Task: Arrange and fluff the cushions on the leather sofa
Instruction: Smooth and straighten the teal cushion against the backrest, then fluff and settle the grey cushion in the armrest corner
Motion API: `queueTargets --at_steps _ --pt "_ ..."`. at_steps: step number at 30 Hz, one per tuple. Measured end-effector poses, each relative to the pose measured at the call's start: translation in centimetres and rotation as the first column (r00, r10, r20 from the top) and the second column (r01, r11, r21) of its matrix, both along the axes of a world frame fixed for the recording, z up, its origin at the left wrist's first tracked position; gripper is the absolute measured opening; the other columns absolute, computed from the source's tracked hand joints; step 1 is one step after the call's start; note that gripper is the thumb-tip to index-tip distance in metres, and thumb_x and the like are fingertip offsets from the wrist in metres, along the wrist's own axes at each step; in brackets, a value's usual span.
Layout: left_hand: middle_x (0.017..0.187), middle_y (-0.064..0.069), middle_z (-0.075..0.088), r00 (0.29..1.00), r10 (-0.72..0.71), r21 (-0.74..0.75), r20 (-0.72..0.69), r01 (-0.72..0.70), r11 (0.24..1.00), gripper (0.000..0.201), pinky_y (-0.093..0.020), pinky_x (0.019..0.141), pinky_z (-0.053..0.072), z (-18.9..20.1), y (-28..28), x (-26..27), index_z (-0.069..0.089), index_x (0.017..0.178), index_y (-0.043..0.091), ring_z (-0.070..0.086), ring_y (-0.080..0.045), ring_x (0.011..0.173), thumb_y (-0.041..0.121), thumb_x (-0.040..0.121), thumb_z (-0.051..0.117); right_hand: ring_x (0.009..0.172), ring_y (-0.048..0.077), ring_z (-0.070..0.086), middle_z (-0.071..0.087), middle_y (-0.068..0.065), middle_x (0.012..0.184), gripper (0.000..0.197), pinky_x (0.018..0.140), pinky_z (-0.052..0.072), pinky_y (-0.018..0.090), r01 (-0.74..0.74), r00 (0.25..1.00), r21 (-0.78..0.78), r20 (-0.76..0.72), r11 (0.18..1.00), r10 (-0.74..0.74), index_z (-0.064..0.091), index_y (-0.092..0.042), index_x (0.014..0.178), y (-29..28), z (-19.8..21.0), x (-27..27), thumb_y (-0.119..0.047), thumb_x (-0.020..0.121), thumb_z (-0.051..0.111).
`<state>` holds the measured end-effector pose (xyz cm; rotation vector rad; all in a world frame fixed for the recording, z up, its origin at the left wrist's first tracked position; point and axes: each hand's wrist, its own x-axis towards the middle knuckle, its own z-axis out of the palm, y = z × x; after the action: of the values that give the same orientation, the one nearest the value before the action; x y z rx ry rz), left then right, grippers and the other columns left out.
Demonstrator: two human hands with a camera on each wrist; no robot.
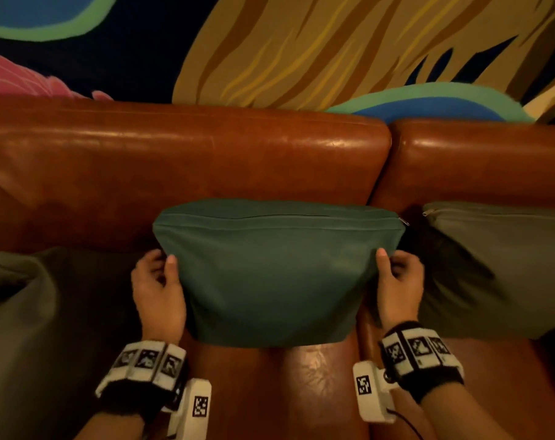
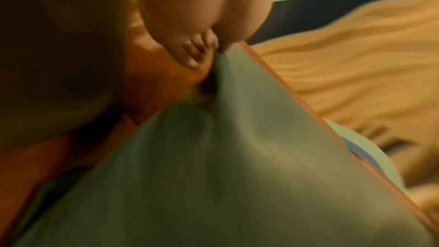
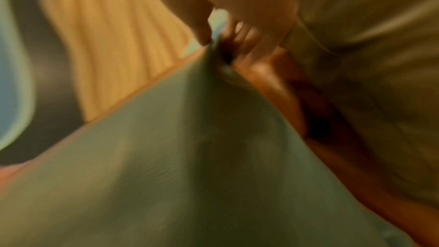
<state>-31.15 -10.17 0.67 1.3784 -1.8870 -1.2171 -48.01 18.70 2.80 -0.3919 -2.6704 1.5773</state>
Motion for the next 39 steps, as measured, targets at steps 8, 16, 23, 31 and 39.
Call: queueTargets --at_steps 8,16,23,31,39 --pt "0.156 -0.002 0.031 0.566 -0.534 -0.468 0.628 0.823 0.321 0.054 -0.053 0.114 0.012 -0.3 7.8 -2.5 0.022 0.151 0.022 0.021 -0.026 0.144 0.044 0.103 0.011 0.145 0.02 0.026 0.041 0.0 0.155 0.047 0.117 0.014 0.046 -0.558 0.41 0.758 -0.103 0.339 0.906 0.037 -0.021 0.148 -6.6 -1.6 4.6 -0.035 0.104 0.031" --pt "0.157 -0.017 0.025 0.906 -0.323 -0.275 0.275 0.396 0.876 0.062 -0.038 0.117 0.018 -0.2 -0.7 0.4 0.022 0.153 0.013 0.024 -0.032 0.144 0.036 0.1 0.044 0.151 0.013 0.011 0.013 0.004 0.165 0.066 0.124 0.012 0.035 -0.258 0.953 0.164 -0.116 0.952 0.279 0.016 -0.011 0.157 0.8 -2.4 -0.1 -0.041 0.102 0.037" --pt "0.078 -0.002 0.057 0.943 0.149 0.219 -0.298 -0.085 0.972 0.045 -0.021 0.072 0.049 1.6 -2.0 -1.9 0.037 0.118 0.022 0.06 -0.001 0.067 0.01 0.087 0.068 0.084 0.025 0.055 0.059 0.011 0.084 0.029 0.074 0.039 0.036 -0.004 0.996 -0.012 -0.086 1.0 0.003 0.063 -0.008 0.09 0.2 -0.1 -0.4 -0.025 0.104 0.044" --pt "0.098 0.001 0.066 0.959 0.137 0.56 -0.249 0.027 0.828 0.036 -0.033 0.07 0.052 2.4 -4.5 -3.4 0.059 0.112 0.017 0.063 -0.014 0.086 0.047 0.093 0.056 0.103 0.023 0.064 0.067 -0.001 0.103 0.044 0.089 0.051 0.042 0.14 0.966 -0.307 0.252 0.941 -0.062 0.064 -0.026 0.094 0.5 -0.6 -4.7 -0.068 0.082 0.058" --pt "0.079 -0.005 0.065 0.967 0.213 0.476 -0.139 -0.123 0.871 0.022 -0.038 0.073 0.056 2.5 -5.4 -5.4 0.064 0.073 0.013 0.065 -0.025 0.082 0.029 0.085 0.072 0.092 0.023 0.058 0.059 0.024 0.123 0.052 0.081 0.053 0.035 0.163 0.93 -0.349 0.366 0.923 -0.026 0.052 0.007 0.131 1.7 -0.1 -7.9 -0.034 0.098 0.055"
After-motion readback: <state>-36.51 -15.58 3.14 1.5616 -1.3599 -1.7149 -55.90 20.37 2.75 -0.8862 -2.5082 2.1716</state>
